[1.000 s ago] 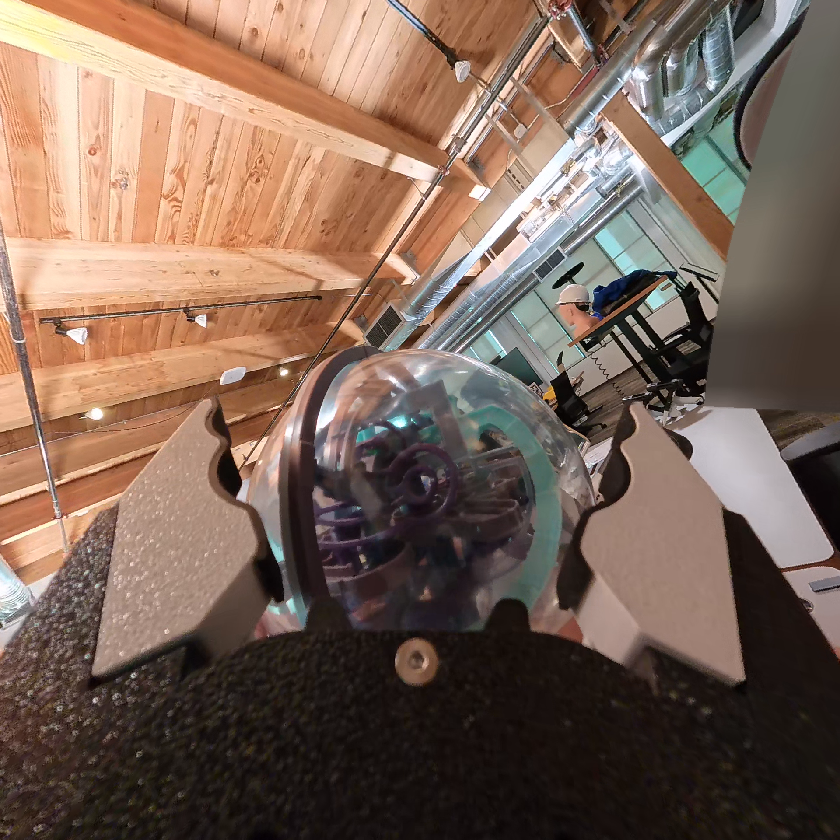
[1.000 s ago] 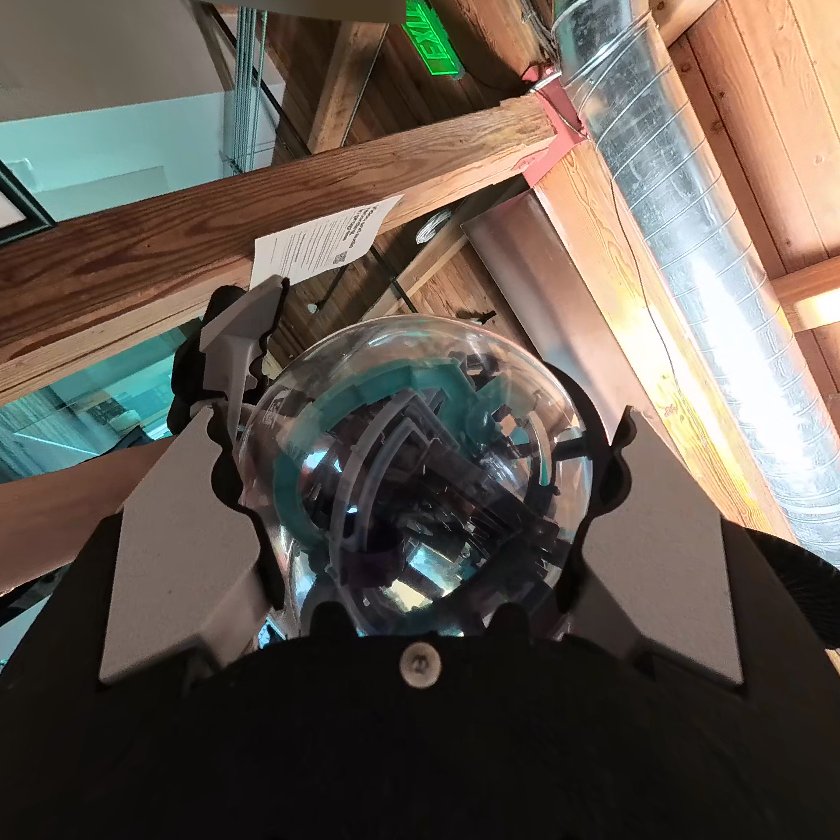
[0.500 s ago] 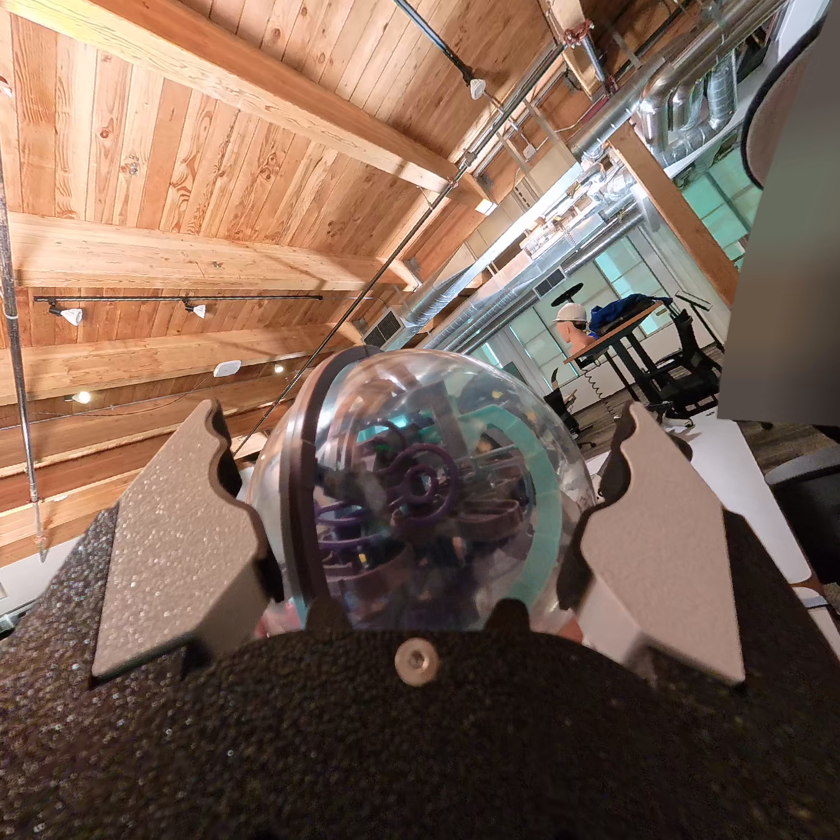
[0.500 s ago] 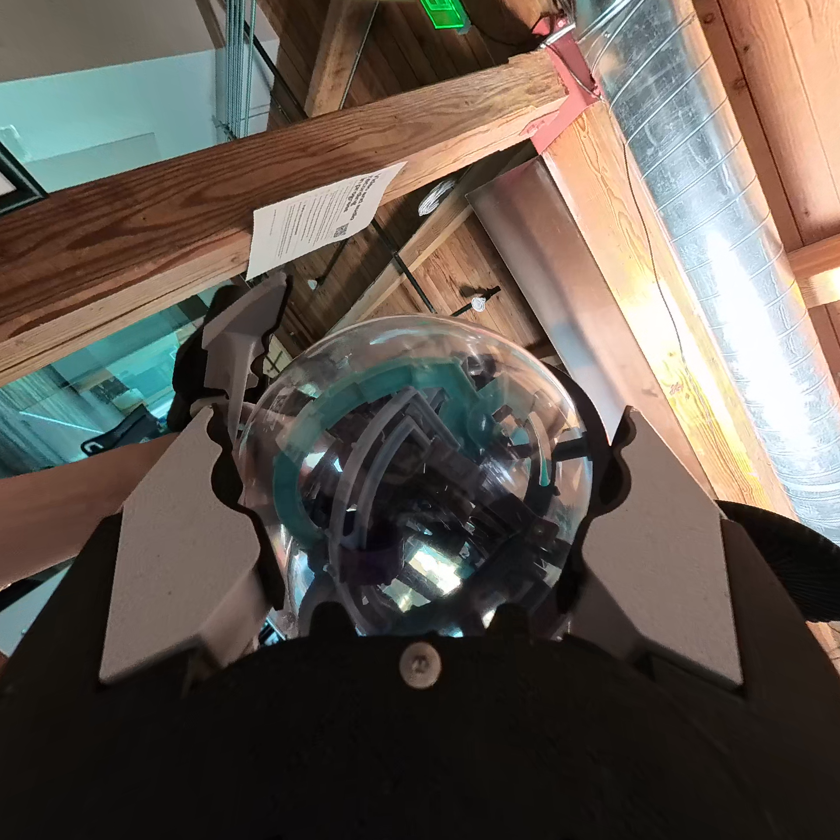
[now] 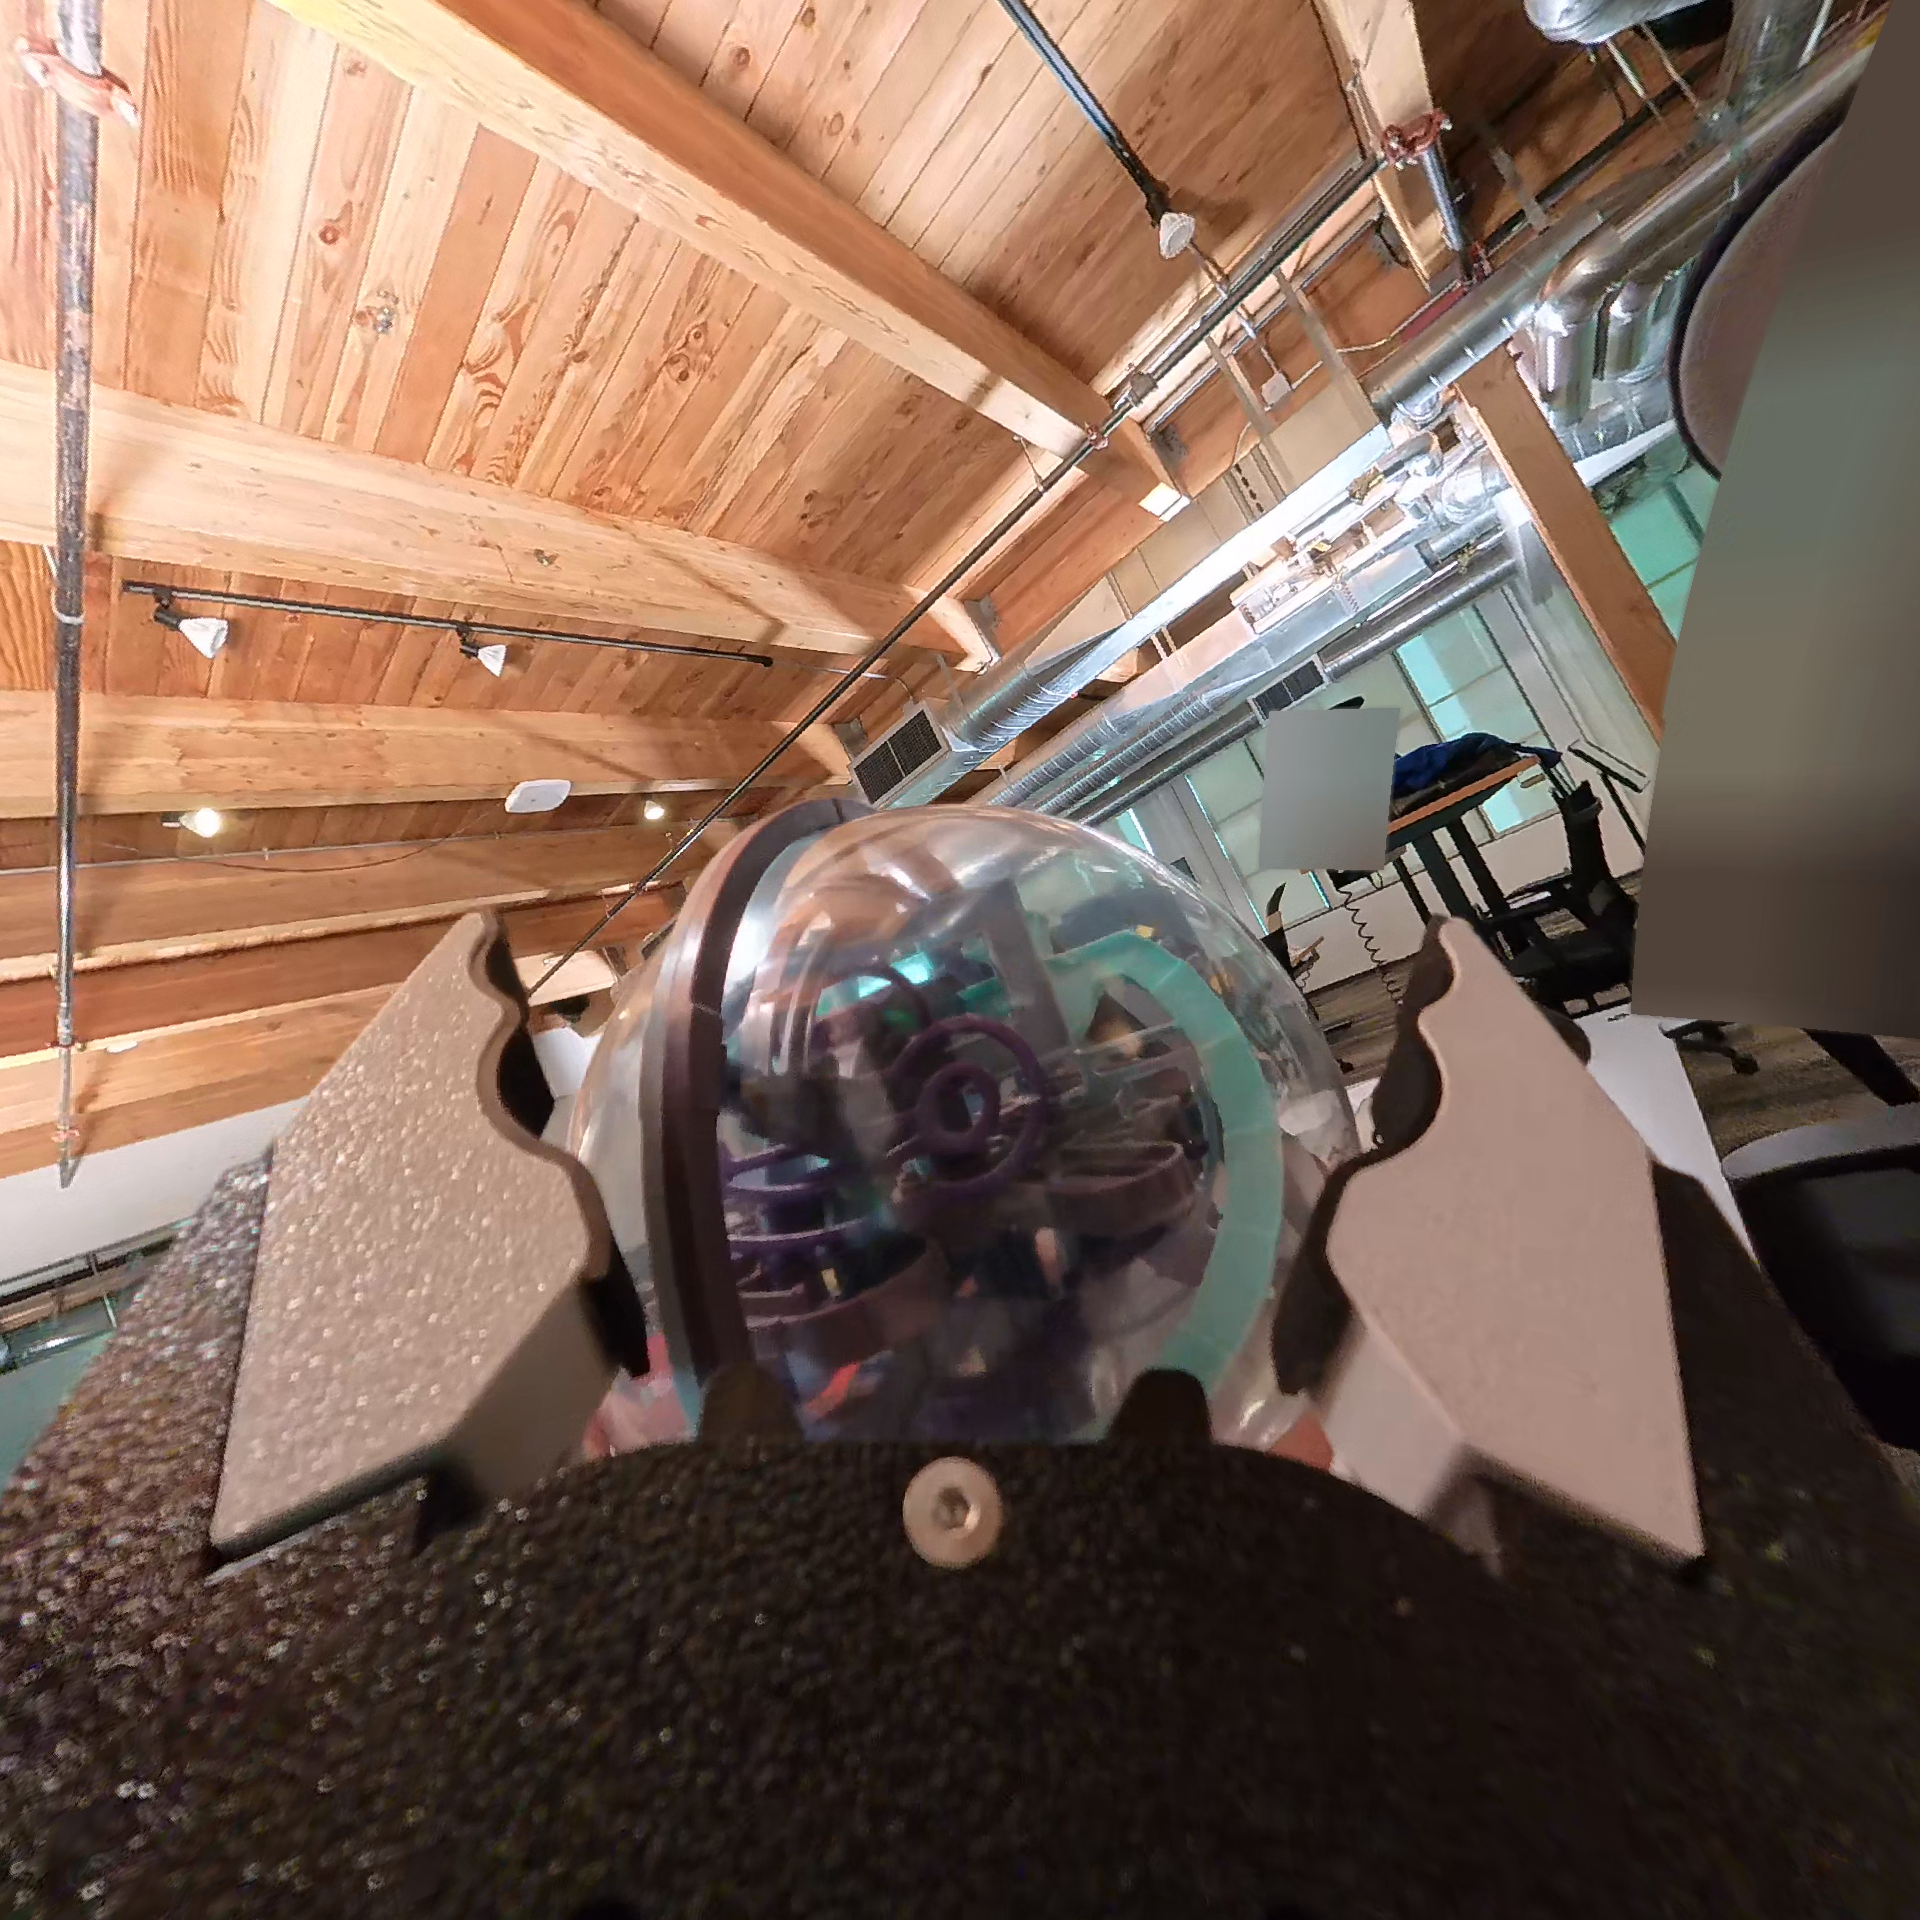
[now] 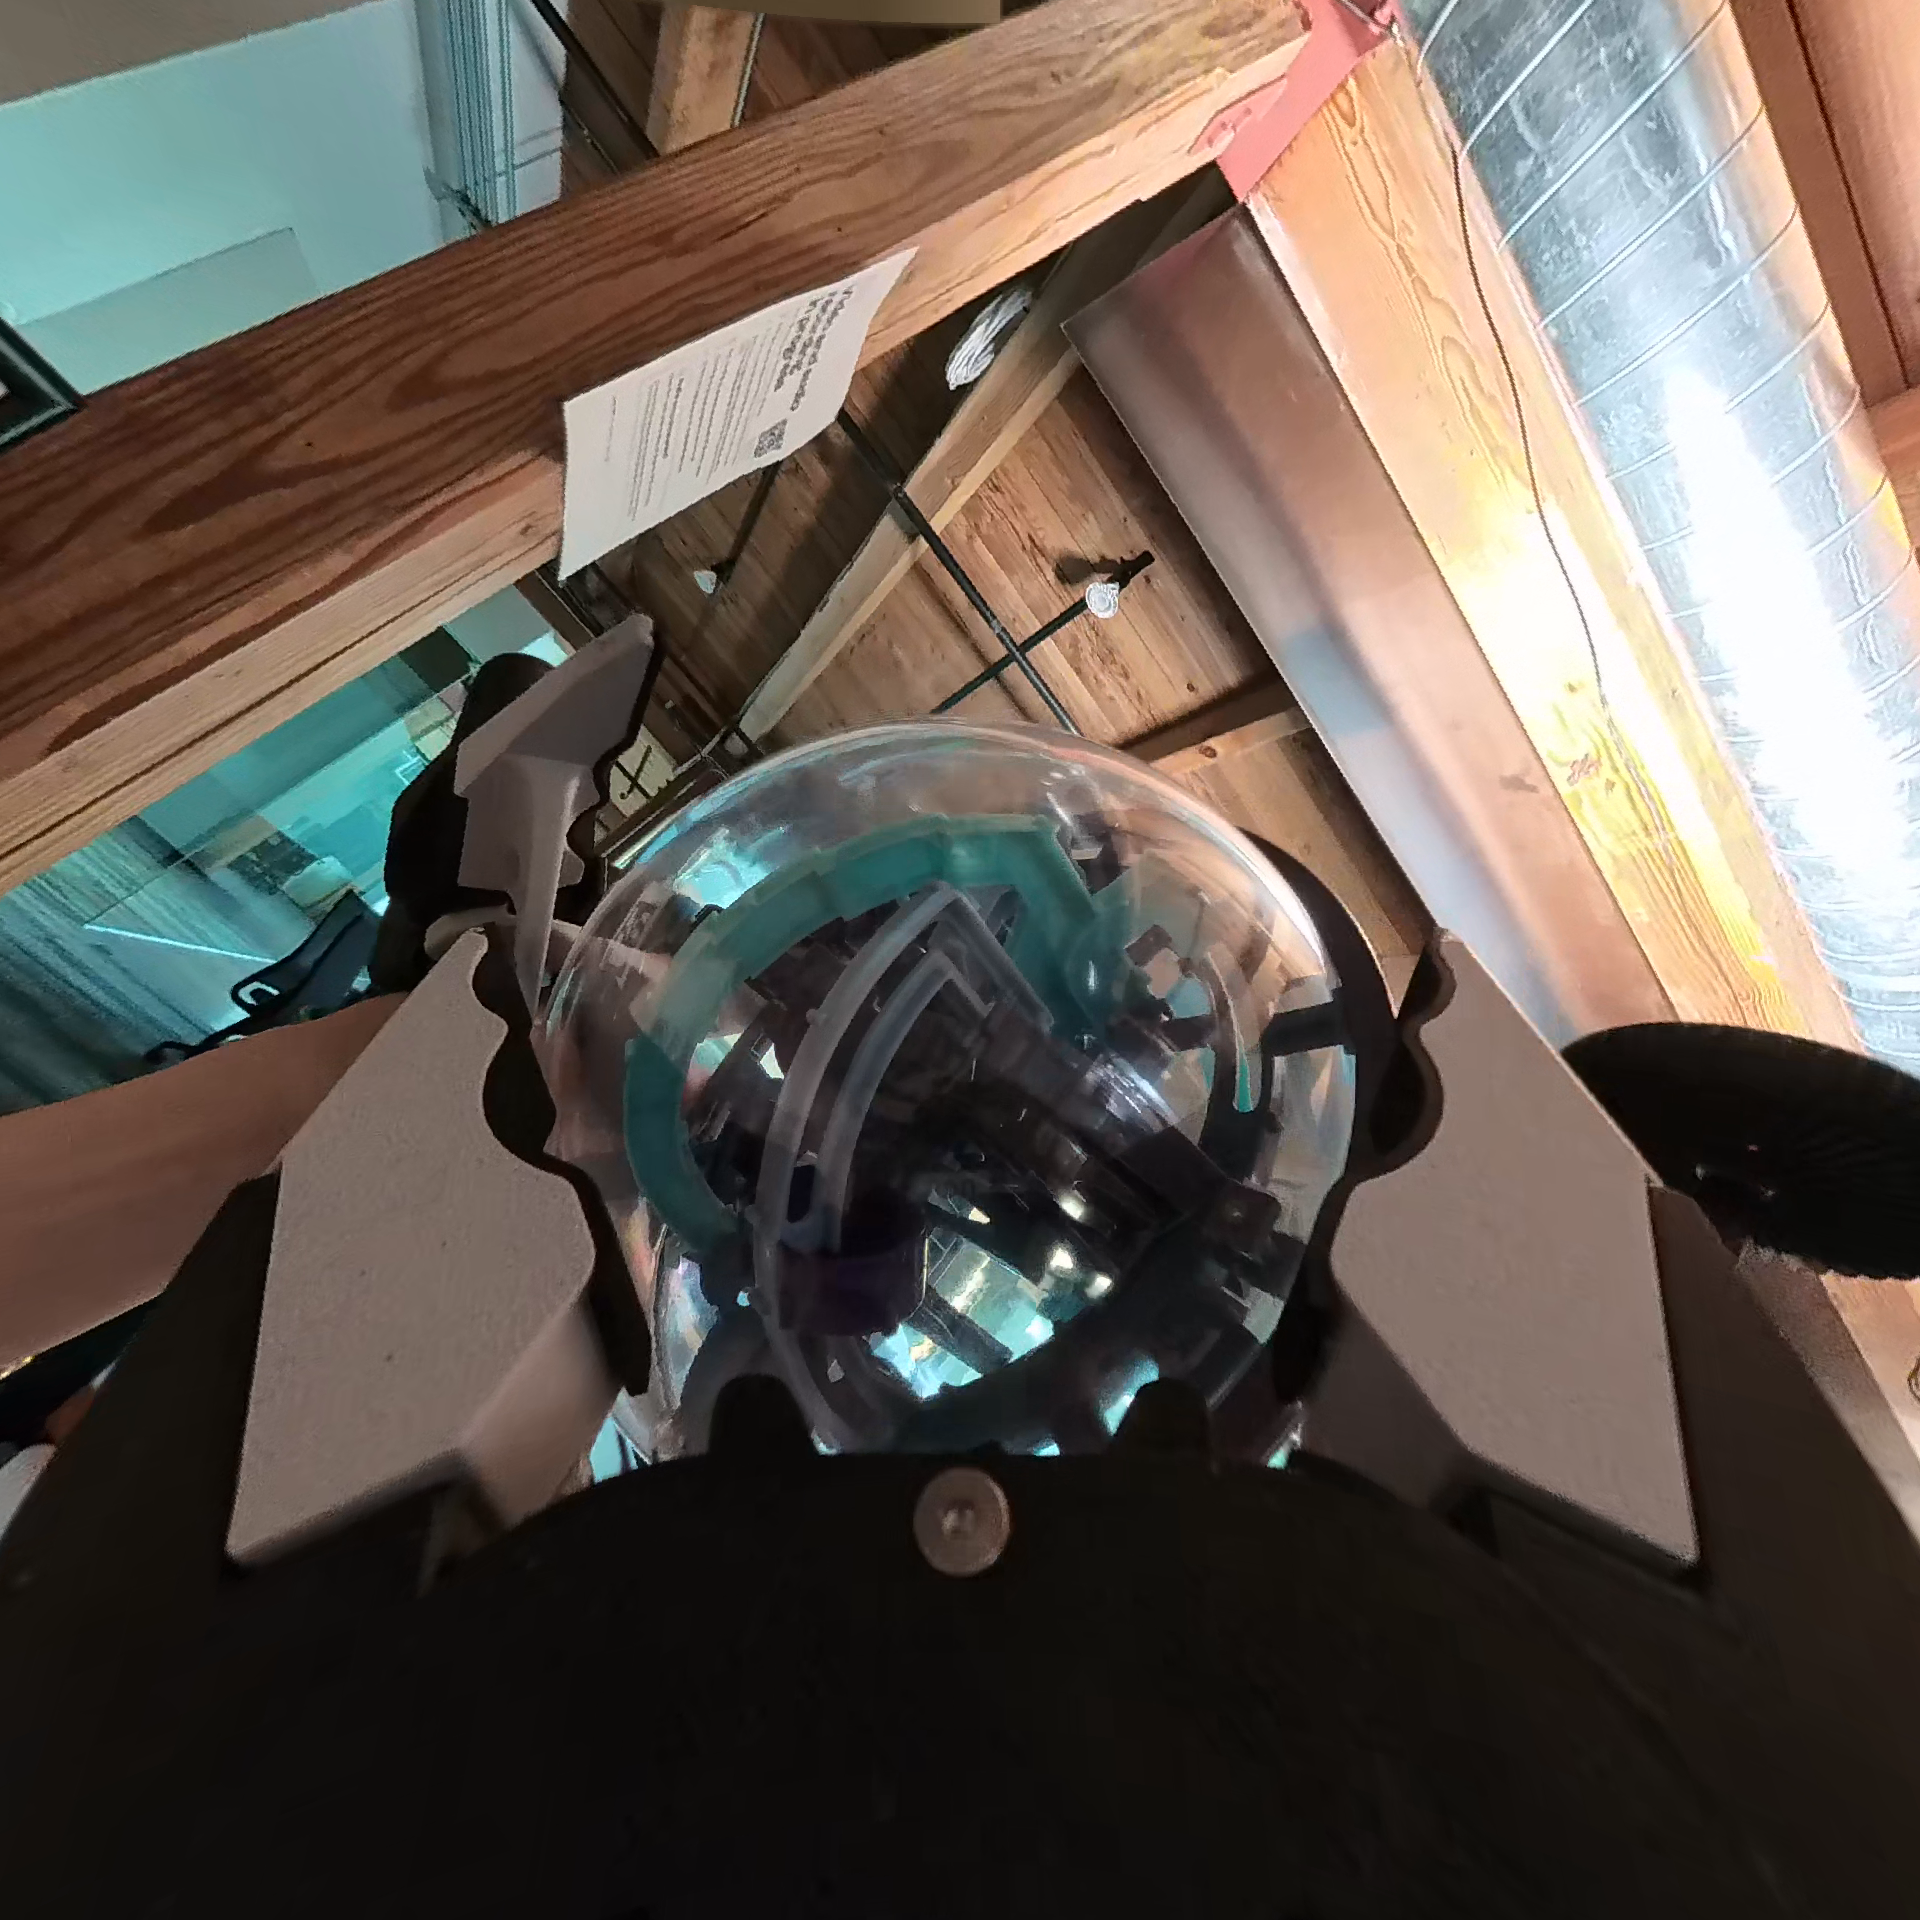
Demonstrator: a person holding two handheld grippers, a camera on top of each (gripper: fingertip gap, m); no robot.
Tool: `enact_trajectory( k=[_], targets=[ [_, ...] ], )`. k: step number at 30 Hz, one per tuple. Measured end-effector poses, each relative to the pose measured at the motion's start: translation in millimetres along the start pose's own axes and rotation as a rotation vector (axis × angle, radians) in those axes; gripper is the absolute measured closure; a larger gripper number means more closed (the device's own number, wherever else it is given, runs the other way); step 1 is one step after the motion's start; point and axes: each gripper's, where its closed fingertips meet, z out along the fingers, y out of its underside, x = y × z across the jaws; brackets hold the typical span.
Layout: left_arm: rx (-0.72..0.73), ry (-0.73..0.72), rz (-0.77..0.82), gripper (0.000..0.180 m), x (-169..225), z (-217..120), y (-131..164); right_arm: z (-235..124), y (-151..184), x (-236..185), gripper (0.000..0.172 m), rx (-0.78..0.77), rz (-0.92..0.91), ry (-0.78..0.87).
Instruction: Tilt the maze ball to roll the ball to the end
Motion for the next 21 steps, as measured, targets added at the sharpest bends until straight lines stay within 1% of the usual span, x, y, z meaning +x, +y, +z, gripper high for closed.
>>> enact_trajectory(
  k=[7,10,12,21],
  targets=[
    [-0.005,-0.038,-0.068,0.024,2.7,-18.9,21.7,-14.3,16.0,-16.8,0.014,-0.061,0.034,-0.002],
    [0.005,-0.082,-0.134,0.024,-0.5,-25.3,27.1,-19.3,23.4,-24.6,0.015,-0.096,-0.044,-0.004],
    [0.013,-0.093,-0.158,0.024,-1.6,-29.2,29.5,-21.2,24.1,-27.6,0.015,-0.092,-0.046,0.005],
    [0.031,-0.033,-0.069,0.024,11.4,-34.4,29.2,-26.8,21.7,-37.4,0.015,-0.04,-0.108,-0.015]
  ],
)
